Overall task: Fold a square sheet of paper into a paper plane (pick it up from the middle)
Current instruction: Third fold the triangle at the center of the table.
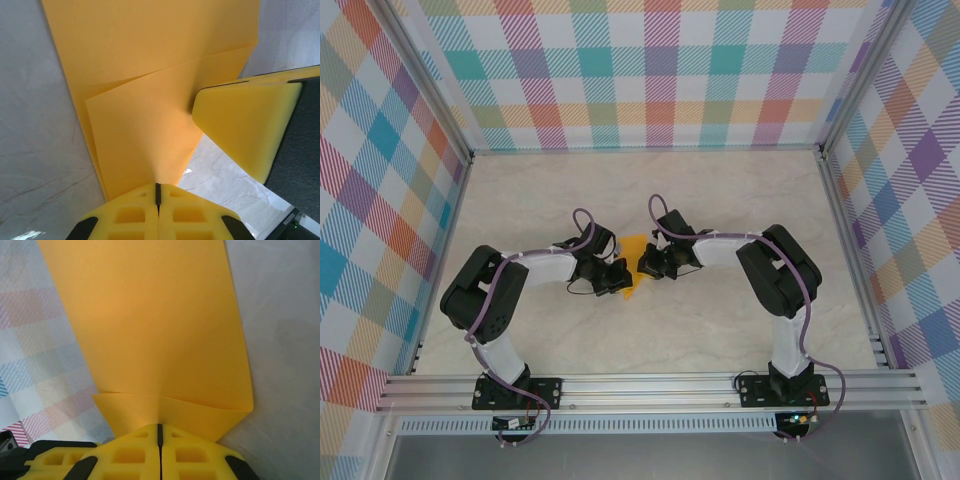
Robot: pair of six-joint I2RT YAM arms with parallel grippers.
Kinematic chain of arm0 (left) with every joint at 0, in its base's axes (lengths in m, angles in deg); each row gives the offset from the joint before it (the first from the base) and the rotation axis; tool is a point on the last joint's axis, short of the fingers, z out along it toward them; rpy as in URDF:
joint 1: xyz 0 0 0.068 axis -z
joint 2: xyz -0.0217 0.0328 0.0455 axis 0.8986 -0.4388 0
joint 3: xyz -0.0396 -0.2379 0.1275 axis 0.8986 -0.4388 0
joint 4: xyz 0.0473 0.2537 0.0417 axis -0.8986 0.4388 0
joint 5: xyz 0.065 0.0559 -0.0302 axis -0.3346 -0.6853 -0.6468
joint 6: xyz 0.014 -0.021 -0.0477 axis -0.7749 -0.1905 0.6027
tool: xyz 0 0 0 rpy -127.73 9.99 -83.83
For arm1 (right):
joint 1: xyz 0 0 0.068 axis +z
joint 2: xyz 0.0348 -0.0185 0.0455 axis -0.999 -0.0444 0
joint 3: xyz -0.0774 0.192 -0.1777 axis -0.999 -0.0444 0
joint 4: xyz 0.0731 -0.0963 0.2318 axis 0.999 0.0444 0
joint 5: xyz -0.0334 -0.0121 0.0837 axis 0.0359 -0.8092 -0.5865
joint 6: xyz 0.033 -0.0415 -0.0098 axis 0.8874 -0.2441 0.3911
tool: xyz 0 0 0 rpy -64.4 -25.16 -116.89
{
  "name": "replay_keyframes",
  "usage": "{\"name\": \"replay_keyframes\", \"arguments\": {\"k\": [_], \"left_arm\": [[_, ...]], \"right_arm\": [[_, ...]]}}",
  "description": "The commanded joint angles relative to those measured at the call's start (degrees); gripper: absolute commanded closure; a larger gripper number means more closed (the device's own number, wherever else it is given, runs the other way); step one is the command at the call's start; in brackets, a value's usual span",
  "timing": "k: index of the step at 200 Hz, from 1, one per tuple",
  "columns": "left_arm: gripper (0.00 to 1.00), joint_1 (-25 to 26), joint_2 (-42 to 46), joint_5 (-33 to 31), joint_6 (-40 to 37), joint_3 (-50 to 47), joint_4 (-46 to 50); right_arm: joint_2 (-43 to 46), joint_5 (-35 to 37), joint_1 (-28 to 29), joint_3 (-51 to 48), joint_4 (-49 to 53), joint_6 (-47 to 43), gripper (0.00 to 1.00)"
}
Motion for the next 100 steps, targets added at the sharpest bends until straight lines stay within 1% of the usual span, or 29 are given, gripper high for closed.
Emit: {"name": "replay_keyframes", "arguments": {"k": [1,16,29,65,100], "left_arm": [[0.99,0.6,-0.6,-0.8,-0.1,-1.4,2.3],[0.99,0.6,-0.6,-2.7,-0.7,-1.6,3.8],[0.99,0.6,-0.2,-2.9,-0.8,-1.5,3.9],[0.99,0.6,3.2,1.9,1.2,-0.8,-2.0],[0.98,0.7,3.2,3.3,1.4,-0.5,-3.4]], "right_arm": [[-2.5,2.2,0.1,-0.1,3.4,0.6,0.96],[-2.5,2.3,0.0,0.0,3.6,0.6,0.96],[-2.5,2.4,0.1,0.0,3.8,0.5,0.96],[-2.7,2.7,0.1,0.3,4.4,0.3,0.96],[-3.1,2.5,0.1,0.5,4.5,0.4,0.96]]}}
